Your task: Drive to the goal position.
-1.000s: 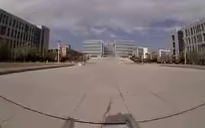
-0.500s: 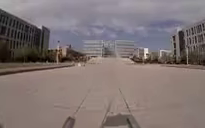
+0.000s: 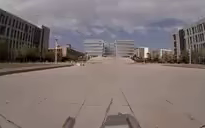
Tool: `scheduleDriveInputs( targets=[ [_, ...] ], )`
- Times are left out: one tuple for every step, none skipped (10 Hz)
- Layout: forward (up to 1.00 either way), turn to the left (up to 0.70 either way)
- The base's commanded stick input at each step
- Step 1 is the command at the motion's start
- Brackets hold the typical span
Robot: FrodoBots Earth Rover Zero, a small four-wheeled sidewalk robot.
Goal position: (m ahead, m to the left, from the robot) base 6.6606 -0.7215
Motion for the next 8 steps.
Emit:
scheduleDriveInputs(
  targets=[
    [1.0, 0.0],
    [1.0, 0.0],
    [1.0, 0.0],
    [1.0, 0.0],
    [1.0, 0.0],
    [1.0, 0.0],
    [1.0, 0.0],
    [1.0, -0.25]
  ],
)
